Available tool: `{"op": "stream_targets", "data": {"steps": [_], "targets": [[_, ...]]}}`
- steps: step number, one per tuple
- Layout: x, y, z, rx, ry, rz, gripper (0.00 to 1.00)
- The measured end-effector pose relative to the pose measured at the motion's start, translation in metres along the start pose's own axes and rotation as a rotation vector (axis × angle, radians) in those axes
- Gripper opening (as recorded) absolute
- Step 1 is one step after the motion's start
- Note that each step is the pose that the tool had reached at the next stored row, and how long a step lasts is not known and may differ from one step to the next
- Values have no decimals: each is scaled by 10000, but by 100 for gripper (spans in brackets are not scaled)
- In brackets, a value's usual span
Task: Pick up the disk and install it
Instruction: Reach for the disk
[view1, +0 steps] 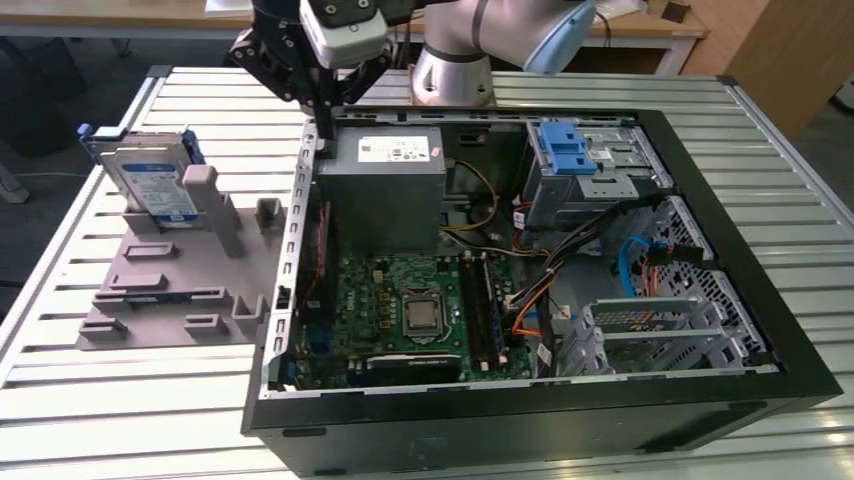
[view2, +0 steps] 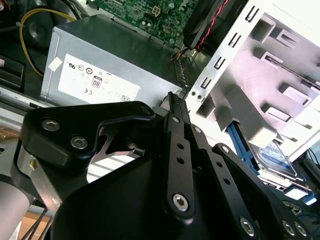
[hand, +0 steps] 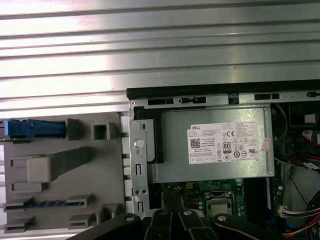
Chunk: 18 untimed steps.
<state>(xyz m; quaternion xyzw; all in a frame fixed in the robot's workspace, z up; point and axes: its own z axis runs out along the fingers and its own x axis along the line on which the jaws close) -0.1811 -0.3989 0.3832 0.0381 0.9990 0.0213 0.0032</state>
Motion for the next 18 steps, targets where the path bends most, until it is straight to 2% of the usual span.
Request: {"op": "stream_targets", "data": {"steps": [18], "targets": [[100,-8,24,5,67,4,11]]}}
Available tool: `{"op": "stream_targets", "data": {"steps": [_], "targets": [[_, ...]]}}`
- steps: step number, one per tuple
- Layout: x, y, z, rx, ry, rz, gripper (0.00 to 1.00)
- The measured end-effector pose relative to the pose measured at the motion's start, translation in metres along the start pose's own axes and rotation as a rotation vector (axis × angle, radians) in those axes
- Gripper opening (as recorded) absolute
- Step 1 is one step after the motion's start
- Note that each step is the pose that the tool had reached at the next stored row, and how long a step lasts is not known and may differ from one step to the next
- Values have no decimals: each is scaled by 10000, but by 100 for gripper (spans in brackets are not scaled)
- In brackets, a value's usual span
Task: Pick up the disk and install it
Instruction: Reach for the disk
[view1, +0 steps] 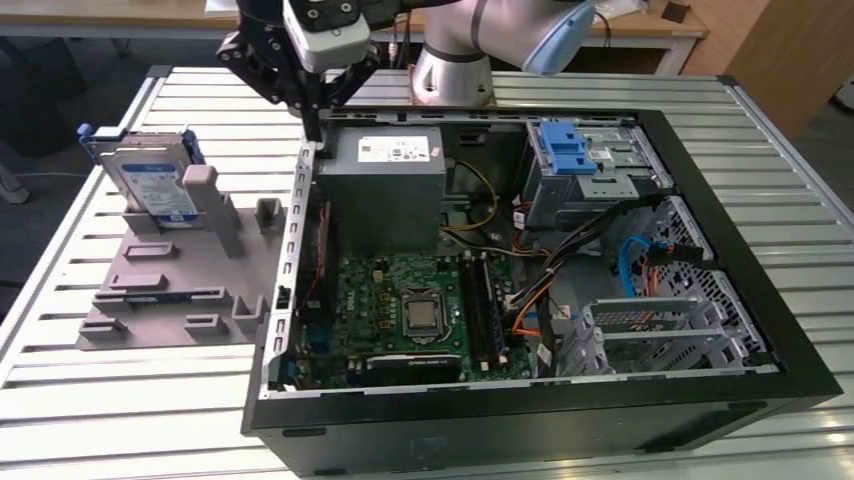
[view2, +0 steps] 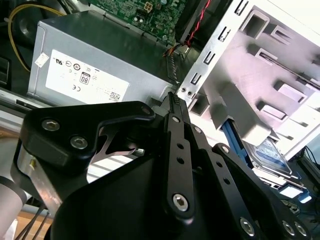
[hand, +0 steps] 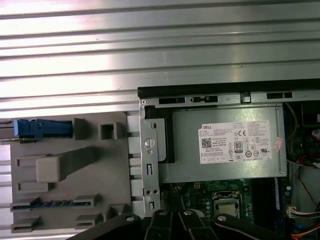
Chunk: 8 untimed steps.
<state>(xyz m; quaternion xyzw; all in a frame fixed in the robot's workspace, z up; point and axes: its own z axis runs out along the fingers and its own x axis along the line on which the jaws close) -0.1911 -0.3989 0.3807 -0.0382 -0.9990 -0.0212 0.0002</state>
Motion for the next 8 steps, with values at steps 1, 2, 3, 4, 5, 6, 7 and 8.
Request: {"op": "stream_targets", "data": {"steps": [1,2,3,4,5,6,7,8], "targets": [[6,-1,1,1,5,0,11],[12,-1,2,2,10,0,11],[17,-2,4,2,13,0,11],[23,-2,5,1,17,0,11],[29,-3,7,2,20,0,11],[35,-3,8,2,25,0,11],[41,-4,10,2,27,1,11],[47,-4,11,2,31,1,11]]}}
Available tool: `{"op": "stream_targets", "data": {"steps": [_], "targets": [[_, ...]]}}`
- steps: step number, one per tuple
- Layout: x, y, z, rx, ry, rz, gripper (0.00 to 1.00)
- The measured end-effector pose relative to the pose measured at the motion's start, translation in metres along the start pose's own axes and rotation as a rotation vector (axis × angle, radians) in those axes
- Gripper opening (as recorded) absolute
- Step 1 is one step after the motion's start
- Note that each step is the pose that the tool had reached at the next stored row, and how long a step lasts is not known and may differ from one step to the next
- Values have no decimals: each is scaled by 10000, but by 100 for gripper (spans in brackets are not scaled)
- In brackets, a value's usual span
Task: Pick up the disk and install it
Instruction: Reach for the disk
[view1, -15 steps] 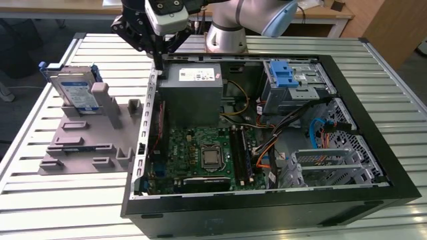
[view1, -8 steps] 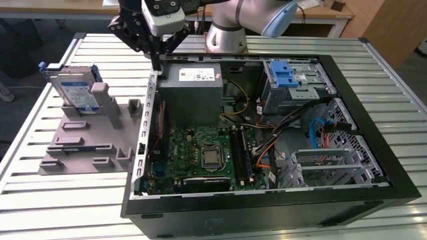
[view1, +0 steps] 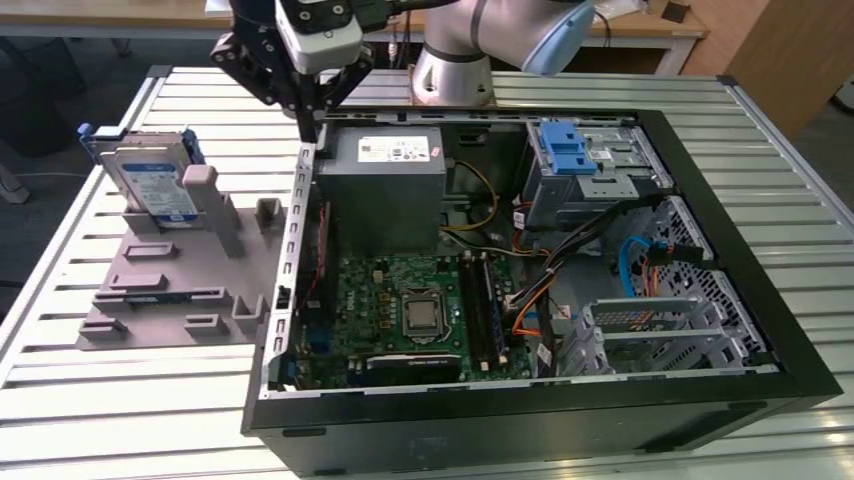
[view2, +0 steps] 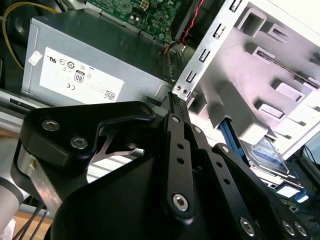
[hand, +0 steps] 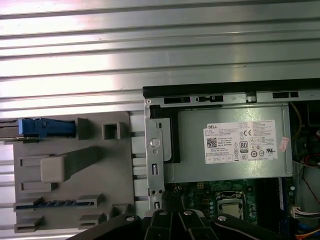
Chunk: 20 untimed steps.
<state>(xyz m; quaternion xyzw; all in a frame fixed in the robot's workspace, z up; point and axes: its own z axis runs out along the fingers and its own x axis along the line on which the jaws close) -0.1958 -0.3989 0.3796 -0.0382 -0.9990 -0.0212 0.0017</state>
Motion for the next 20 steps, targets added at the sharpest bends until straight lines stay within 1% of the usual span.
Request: {"op": "stream_targets", "data": {"steps": [20], "targets": [[114,-10,29,6,70,3,11]]}}
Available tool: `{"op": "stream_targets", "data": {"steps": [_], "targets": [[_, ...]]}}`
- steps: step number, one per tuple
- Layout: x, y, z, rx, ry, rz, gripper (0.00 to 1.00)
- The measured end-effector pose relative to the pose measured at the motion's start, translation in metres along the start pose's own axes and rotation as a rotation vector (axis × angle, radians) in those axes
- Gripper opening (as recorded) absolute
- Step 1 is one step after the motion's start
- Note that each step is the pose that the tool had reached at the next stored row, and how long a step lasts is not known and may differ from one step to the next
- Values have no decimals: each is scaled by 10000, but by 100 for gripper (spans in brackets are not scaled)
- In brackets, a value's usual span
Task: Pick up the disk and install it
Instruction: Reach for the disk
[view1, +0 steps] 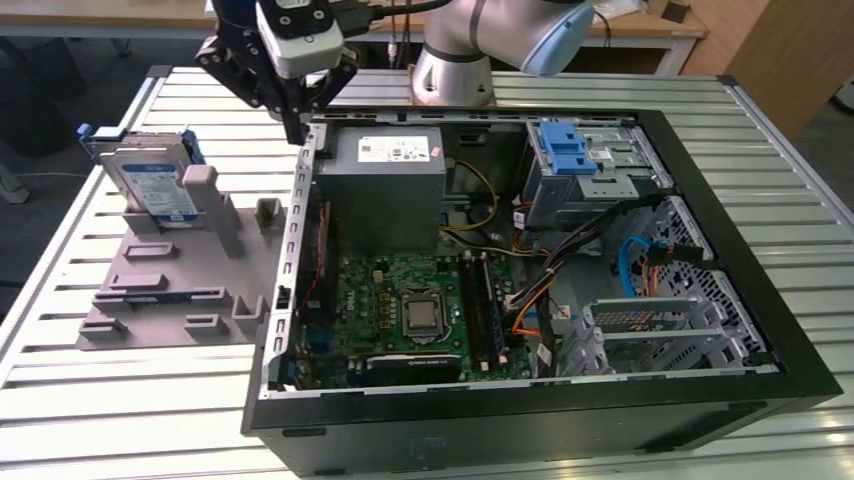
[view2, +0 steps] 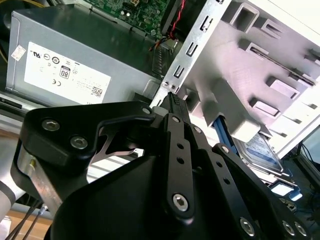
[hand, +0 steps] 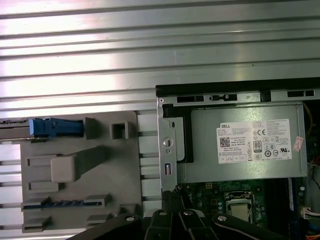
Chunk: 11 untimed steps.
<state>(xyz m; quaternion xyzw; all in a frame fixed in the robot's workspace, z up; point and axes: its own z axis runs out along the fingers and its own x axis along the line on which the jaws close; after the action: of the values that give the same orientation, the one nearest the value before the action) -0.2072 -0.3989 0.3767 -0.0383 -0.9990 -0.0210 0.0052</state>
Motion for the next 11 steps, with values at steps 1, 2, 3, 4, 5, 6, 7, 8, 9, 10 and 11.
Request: {"op": "stream_targets", "data": {"steps": [1,2,3,4,5,6,7,8,9,10,11], "targets": [[6,0,1,0,3,0,11],[13,-1,2,1,6,0,11],[21,-2,3,1,9,0,11],[27,-2,5,1,11,0,11],[34,-3,6,1,14,1,11],[42,-4,8,1,16,1,11],[49,-4,9,1,19,1,11],[55,-5,10,1,21,1,11],[63,-5,11,2,24,1,11],[71,-6,12,2,26,1,11],[78,-6,13,2,28,1,11]]}}
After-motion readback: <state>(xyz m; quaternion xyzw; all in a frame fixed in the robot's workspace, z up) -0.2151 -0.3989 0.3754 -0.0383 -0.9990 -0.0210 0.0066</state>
